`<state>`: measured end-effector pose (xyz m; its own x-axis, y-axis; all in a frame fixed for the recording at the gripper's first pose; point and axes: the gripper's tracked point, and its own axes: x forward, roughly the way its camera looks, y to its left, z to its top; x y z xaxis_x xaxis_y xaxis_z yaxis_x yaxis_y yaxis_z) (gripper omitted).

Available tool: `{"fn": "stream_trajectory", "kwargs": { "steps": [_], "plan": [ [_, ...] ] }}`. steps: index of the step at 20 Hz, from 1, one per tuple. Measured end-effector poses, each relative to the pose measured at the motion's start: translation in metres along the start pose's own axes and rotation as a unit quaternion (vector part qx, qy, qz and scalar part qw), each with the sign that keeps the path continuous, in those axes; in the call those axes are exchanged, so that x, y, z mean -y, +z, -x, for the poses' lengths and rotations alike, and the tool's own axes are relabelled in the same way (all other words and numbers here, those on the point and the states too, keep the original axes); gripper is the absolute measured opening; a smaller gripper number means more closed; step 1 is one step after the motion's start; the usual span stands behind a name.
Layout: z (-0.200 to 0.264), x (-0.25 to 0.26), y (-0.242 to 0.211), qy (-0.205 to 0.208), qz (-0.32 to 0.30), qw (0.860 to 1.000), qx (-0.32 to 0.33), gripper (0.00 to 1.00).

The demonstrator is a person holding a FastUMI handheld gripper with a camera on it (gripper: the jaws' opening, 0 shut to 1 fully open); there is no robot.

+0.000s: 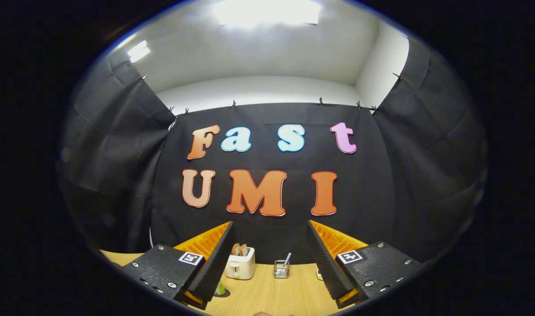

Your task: Take the bottle from table, then pour the juice into the cup, finally place the bottle on the coaster

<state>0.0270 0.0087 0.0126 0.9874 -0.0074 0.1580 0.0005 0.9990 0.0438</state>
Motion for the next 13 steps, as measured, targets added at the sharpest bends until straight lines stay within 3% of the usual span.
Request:
{"fn": "stream_trajectory", "kwargs": {
  "steps": [13],
  "plan": [
    [-0.002, -0.023, -0.004, 0.022, -0.002, 1.0, -0.013, 0.96]
  ]
}}
